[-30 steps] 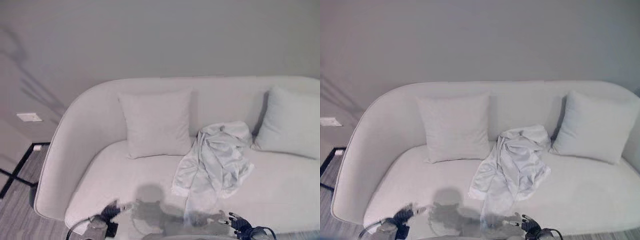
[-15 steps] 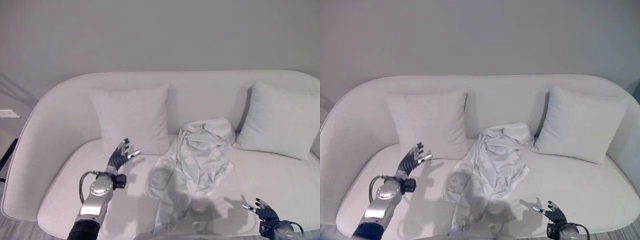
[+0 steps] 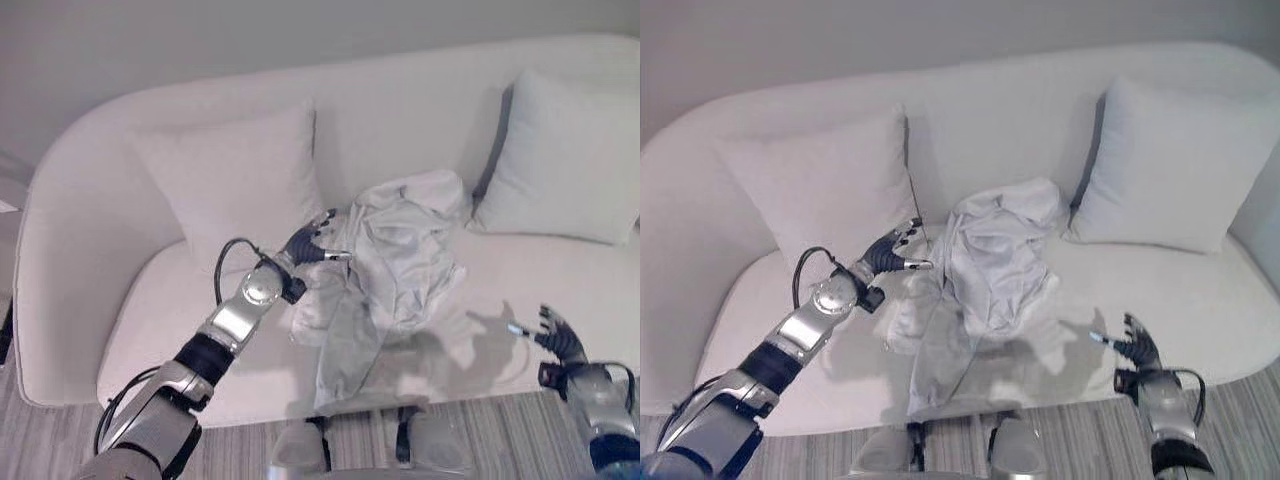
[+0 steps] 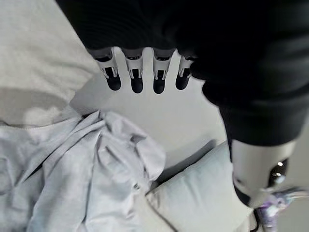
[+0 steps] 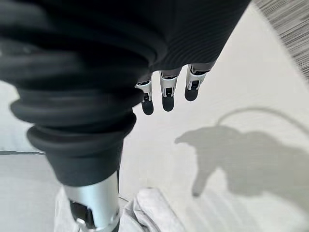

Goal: Hang the clothes on the sofa on the clothes rack.

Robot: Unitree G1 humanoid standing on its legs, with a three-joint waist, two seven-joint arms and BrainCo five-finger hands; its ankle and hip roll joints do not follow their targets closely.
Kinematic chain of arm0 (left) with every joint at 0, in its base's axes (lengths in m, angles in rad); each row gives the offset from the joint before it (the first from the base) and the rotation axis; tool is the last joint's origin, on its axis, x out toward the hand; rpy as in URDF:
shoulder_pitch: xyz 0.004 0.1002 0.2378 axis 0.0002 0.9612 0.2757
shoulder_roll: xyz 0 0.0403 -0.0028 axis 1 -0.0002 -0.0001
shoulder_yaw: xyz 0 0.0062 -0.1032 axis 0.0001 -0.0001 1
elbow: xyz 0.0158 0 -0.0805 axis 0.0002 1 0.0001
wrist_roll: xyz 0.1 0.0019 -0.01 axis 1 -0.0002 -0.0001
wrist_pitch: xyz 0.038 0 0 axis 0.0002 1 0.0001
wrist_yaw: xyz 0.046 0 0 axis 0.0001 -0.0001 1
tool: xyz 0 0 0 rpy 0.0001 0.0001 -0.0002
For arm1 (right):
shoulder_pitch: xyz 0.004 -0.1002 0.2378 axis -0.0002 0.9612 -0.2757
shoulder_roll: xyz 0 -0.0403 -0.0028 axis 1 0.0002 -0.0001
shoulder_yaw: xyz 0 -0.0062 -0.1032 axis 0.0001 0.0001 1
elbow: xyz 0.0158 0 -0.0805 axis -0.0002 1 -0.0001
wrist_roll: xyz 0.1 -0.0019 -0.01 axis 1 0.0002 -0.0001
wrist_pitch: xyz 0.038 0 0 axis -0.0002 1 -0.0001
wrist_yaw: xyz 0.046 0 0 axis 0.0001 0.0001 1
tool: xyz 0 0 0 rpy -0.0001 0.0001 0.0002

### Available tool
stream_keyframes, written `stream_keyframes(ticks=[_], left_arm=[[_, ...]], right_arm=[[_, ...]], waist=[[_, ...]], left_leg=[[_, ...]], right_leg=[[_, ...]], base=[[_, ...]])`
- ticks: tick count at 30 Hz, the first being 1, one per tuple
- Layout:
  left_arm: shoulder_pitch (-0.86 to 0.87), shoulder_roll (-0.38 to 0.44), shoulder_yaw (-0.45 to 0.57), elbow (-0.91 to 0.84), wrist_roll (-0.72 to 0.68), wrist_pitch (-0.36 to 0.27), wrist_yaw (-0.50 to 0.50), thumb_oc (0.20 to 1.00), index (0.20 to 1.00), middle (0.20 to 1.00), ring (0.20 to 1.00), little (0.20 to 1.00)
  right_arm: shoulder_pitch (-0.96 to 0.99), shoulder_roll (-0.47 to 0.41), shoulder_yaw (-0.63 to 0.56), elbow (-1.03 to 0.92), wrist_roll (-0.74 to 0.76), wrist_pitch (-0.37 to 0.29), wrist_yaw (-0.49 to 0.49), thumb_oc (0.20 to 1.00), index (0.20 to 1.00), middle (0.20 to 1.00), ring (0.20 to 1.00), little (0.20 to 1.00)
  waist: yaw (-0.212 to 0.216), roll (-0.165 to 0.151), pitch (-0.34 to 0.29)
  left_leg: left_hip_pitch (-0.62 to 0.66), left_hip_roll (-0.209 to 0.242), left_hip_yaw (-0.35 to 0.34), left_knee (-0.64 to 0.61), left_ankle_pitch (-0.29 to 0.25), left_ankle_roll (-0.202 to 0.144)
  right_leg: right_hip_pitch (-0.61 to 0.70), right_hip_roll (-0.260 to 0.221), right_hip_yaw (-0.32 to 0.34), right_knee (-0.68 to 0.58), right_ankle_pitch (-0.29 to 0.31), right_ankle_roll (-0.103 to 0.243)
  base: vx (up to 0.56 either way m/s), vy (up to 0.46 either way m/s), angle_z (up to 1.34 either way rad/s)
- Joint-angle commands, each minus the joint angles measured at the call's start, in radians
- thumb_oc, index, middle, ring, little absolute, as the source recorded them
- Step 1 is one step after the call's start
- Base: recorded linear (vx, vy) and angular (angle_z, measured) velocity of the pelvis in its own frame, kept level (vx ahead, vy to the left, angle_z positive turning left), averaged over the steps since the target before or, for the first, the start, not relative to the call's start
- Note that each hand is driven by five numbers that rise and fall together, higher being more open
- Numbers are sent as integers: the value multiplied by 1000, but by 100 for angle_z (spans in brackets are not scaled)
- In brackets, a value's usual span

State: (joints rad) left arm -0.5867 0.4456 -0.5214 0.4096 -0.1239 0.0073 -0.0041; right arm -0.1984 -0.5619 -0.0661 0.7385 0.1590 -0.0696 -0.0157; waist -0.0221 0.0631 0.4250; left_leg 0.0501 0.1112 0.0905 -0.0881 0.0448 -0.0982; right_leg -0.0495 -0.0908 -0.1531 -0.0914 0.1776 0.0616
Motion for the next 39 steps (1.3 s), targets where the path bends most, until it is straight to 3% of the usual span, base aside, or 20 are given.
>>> stream_keyframes(ticks=[1,6,10,14,18,24,33,35,36,39], left_arm=[[-191,18,-51,105,60,-42,53,1000,1000,1000,1000,1000],[-340,73,-145,213,87,-48,95,1000,1000,1000,1000,1000],[-464,125,-212,291,108,-52,132,1000,1000,1000,1000,1000],[-464,125,-212,291,108,-52,132,1000,1000,1000,1000,1000],[-669,181,-290,402,117,-58,217,1000,1000,1000,1000,1000],[-839,209,-371,458,125,-63,264,1000,1000,1000,1000,1000],[-957,159,-420,483,122,-68,315,1000,1000,1000,1000,1000],[-975,160,-407,465,122,-66,321,1000,1000,1000,1000,1000],[-937,122,-345,396,125,-68,337,1000,1000,1000,1000,1000],[-902,93,-329,364,134,-68,340,1000,1000,1000,1000,1000]], right_arm=[[-119,-130,3,-30,14,-25,-57,1000,1000,1000,1000,1000],[-235,-196,48,-44,19,-30,-95,1000,1000,1000,1000,1000],[-309,-226,71,-58,26,-35,-124,1000,1000,1000,1000,1000],[-309,-226,70,-58,26,-35,-124,1000,1000,1000,1000,1000],[-418,-251,130,-118,32,-45,-165,1000,1000,1000,1000,1000],[-456,-228,159,-170,30,-51,-178,1000,1000,1000,1000,1000],[-515,-197,221,-183,32,-56,-202,1000,1000,1000,1000,1000],[-532,-197,217,-188,33,-55,-203,1000,1000,1000,1000,1000],[-513,-174,211,-194,33,-55,-206,1000,1000,1000,1000,1000],[-494,-166,224,-195,30,-57,-204,1000,1000,1000,1000,1000]], waist=[[5,26,85],[5,35,95],[11,26,95],[12,25,95],[13,1,95],[9,-31,95],[32,-40,95],[31,-42,95],[40,-36,95],[51,-22,95]], left_leg=[[28,11,-12,1,-32,4],[-73,21,-29,1,-20,1],[-159,37,-38,1,-8,-10],[-159,37,-38,1,-8,-10],[-318,50,-62,1,5,-23],[-416,63,-75,1,19,-25],[-503,81,-92,1,14,-28],[-539,74,-97,1,29,-28],[-544,69,-102,1,24,-26],[-508,76,-99,1,6,-24]], right_leg=[[-25,-98,-15,4,-47,-6],[-133,-97,-3,4,-49,-9],[-223,-101,11,4,-47,-10],[-224,-101,11,4,-47,-10],[-380,-106,29,4,-34,-11],[-477,-99,30,4,-24,-13],[-551,-87,21,4,-33,-11],[-583,-93,21,4,-17,-12],[-582,-93,15,4,-14,-10],[-548,-85,11,4,-31,-6]], base=[[-77,-44,0],[-37,-41,1],[-33,-60,0],[-3,-22,-3],[-35,-85,3],[-20,-53,6],[-11,-34,5],[-10,-17,-2],[53,-20,-3],[30,-1,3]])
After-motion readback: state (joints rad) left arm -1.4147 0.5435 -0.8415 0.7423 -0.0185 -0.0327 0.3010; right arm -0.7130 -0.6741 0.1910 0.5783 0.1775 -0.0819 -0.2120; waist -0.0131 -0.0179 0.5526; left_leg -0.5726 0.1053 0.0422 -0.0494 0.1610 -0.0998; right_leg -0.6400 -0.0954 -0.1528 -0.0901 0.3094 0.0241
